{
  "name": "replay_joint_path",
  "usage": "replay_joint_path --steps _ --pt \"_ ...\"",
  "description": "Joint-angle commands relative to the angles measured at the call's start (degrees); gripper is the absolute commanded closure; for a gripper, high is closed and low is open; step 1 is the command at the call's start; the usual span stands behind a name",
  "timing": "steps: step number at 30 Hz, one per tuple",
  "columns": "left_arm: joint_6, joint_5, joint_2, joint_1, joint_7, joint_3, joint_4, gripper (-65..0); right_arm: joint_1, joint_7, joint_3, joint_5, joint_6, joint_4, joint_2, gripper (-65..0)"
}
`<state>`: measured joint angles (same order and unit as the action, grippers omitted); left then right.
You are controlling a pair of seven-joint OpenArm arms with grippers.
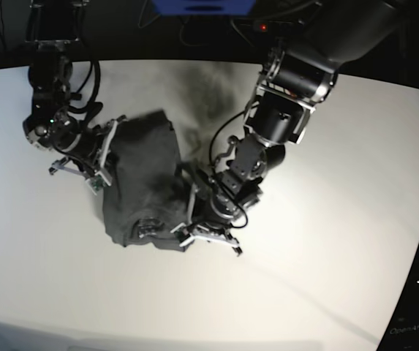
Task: Fold the T-shirt properly
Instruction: 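Fold the bundle over with both grippers and set it down flat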
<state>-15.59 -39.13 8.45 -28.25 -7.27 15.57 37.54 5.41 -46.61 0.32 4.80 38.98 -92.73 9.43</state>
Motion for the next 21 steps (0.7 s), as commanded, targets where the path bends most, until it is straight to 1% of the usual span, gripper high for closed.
replay_joint_path --steps 1,4,8,10,11,14,16,21 --pt "0.8 1.2 0.6 -1.8 1.5 0.1 1.1 -3.6 0.2 -1.3 -0.2 -0.3 1.0 -1.2 0.3 -0.7" --pt "0.8 2.6 0.6 -1.8 1.6 0.4 1.4 -3.6 1.1 -1.3 0.0 -0.2 1.0 -3.4 -1.0 -0.7" --pt "0.9 2.6 0.6 -1.8 1.6 0.2 1.4 -3.6 1.2 -1.4 0.1 -0.1 1.0 -4.8 -2.5 -0.7" --pt "1.0 2.7 0.6 -2.1 2.0 0.1 1.4 -3.6 2.1 -1.4 0.1 -0.1 1.0 -5.1 -3.9 -0.7" --pt "1.9 2.7 0.6 -2.5 2.7 0.1 1.4 -3.6 2.4 -1.4 0.1 -0.1 1.0 -5.1 -4.6 -0.7" --pt "8.8 2.7 0.6 -2.7 4.8 0.1 1.2 -3.6 3.1 -1.1 0.1 -0.1 1.0 -5.1 -5.7 -0.7" --pt "11.6 2.7 0.6 -2.7 5.6 0.1 1.0 -3.6 3.5 -1.2 0.1 -0.1 1.0 -5.1 -5.8 -0.7" --pt "12.2 2.7 0.6 -2.7 5.6 0.1 1.4 -3.7 3.6 -1.1 1.2 -0.3 1.0 -5.1 -5.7 -0.7"
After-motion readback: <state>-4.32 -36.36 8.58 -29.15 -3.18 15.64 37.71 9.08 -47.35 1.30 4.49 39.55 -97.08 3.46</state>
